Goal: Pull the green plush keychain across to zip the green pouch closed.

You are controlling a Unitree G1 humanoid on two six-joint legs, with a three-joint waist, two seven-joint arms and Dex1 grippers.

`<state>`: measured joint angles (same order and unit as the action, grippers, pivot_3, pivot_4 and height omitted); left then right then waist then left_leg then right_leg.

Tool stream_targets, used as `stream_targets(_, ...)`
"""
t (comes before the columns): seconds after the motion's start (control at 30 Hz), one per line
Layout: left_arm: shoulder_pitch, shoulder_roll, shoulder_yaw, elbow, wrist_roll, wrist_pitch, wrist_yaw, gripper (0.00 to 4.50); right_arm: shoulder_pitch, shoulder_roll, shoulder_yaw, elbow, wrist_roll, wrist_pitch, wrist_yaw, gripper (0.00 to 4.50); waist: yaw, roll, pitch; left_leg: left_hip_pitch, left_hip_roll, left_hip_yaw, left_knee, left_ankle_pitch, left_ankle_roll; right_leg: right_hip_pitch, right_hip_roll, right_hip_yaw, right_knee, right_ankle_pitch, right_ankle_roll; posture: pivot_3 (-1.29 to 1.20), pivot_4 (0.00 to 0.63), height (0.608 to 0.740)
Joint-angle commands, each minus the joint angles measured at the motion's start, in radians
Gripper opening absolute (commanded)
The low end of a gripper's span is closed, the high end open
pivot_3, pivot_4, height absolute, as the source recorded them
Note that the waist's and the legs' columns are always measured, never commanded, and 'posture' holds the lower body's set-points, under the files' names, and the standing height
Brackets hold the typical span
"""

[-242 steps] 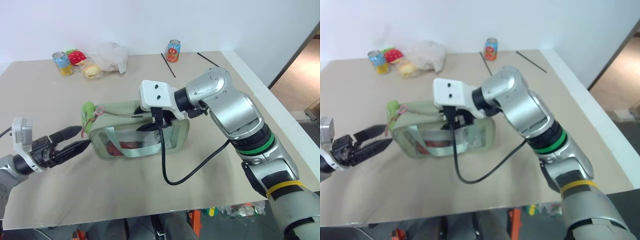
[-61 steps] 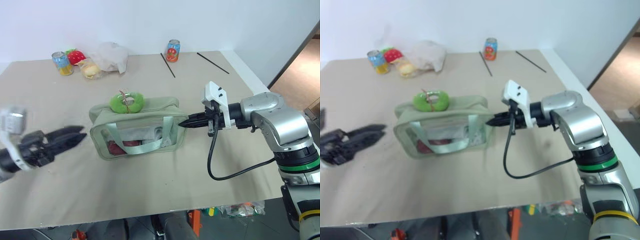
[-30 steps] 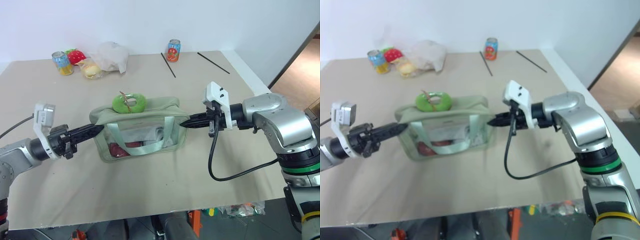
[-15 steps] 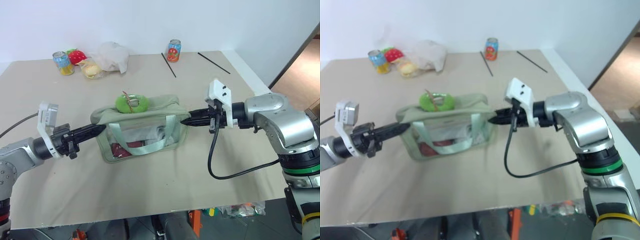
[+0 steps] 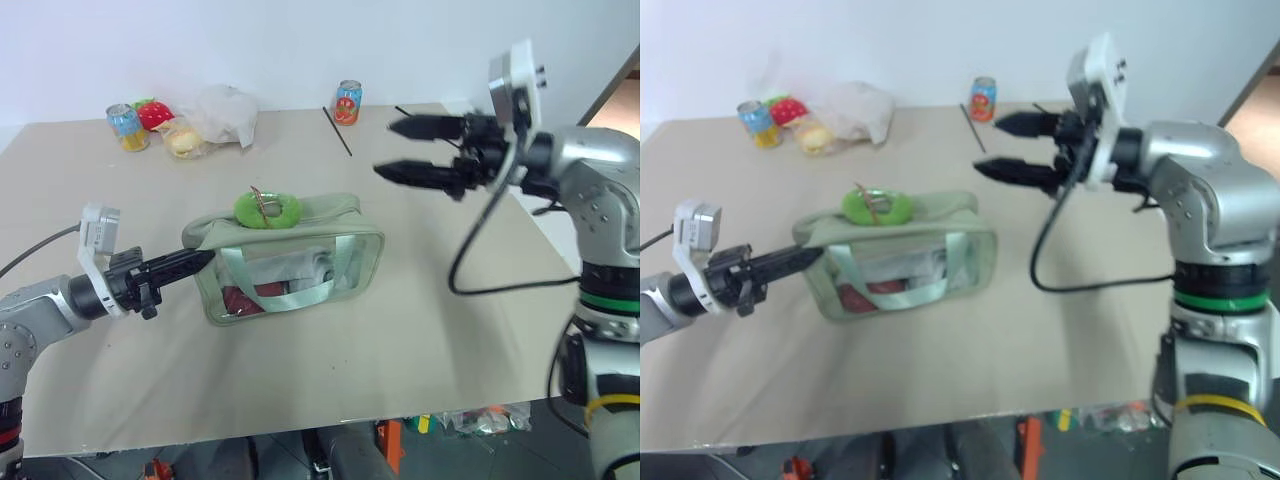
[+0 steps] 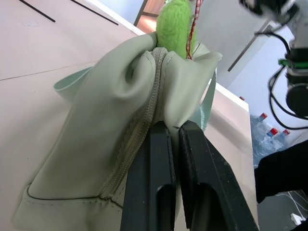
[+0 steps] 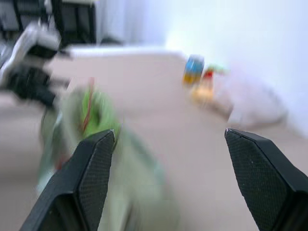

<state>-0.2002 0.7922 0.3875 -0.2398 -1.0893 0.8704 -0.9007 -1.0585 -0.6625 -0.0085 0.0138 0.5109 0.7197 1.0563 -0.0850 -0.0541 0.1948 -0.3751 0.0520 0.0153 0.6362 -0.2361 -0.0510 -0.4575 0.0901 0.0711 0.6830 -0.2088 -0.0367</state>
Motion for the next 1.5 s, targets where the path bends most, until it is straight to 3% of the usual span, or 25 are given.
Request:
stream_targets(0.03,-0.019,-0.004,-0.012,-0.017,0.005,-0.008,-0.006,0.0,-0.071,0.057,0.086,0.009,-0.049,-0.052,0.002,3.79,0.002,0.0,0.0,0.0,0.0,0.0,0.0,0.0,0.0,0.0,0.0,0.0,0.0,0.0,0.0,0.0,0.15,0.74)
stream_targets(0.53,-0.004,-0.014,-0.002,-0.045,-0.004,-0.008,0.003,0.0,-0.141,0.2,0.295,0.155,-0.225,-0.227,0.099,3.79,0.01,0.0,0.0,-0.005,-0.002,0.001,0.002,-0.001,0.0,-0.002,-0.004,0.0,-0.002,0.0,0.0,0.0,0.15,0.74)
stream_targets(0.57,-0.002,-0.015,-0.001,-0.048,-0.005,-0.008,0.005,0.0,-0.144,0.204,0.301,0.171,-0.24,-0.239,0.102,3.27,0.01,0.0,0.0,-0.005,-0.002,0.001,0.002,-0.001,0.0,-0.002,-0.004,0.0,-0.002,0.0,0.0,0.0,0.15,0.74)
stream_targets(0.77,0.004,-0.022,0.004,-0.06,-0.013,-0.008,0.016,0.0,-0.151,0.22,0.302,0.215,-0.273,-0.267,0.124,1.16,0.01,0.0,0.0,-0.005,-0.002,0.0,0.002,-0.001,0.0,-0.002,-0.004,-0.001,-0.001,0.0,0.0,0.0,0.15,0.74)
stream_targets(0.9,0.007,-0.026,0.007,-0.063,-0.015,-0.008,0.022,0.0,-0.147,0.221,0.298,0.22,-0.283,-0.271,0.138,0.04,0.01,0.0,0.0,-0.005,-0.002,0.0,0.002,-0.001,0.0,-0.002,-0.005,-0.001,-0.001,0.0,0.0,0.0,0.15,0.74)
stream_targets(1.3,0.003,-0.041,-0.009,-0.055,-0.007,-0.012,0.022,0.0,-0.189,0.183,0.228,0.271,-0.28,-0.277,0.125,0.04,0.01,0.0,0.0,-0.006,-0.003,0.0,0.003,-0.001,0.0,-0.002,-0.005,-0.001,-0.001,0.0,0.0,0.0,0.15,0.74)
stream_targets(1.5,-0.008,-0.05,-0.026,-0.045,0.002,-0.017,0.016,0.0,-0.276,0.061,0.104,0.353,-0.261,-0.268,0.116,0.04,0.011,0.0,0.0,-0.007,-0.004,-0.001,0.003,-0.001,0.0,-0.002,-0.007,-0.001,-0.002,0.0,0.0,0.0,0.15,0.74)
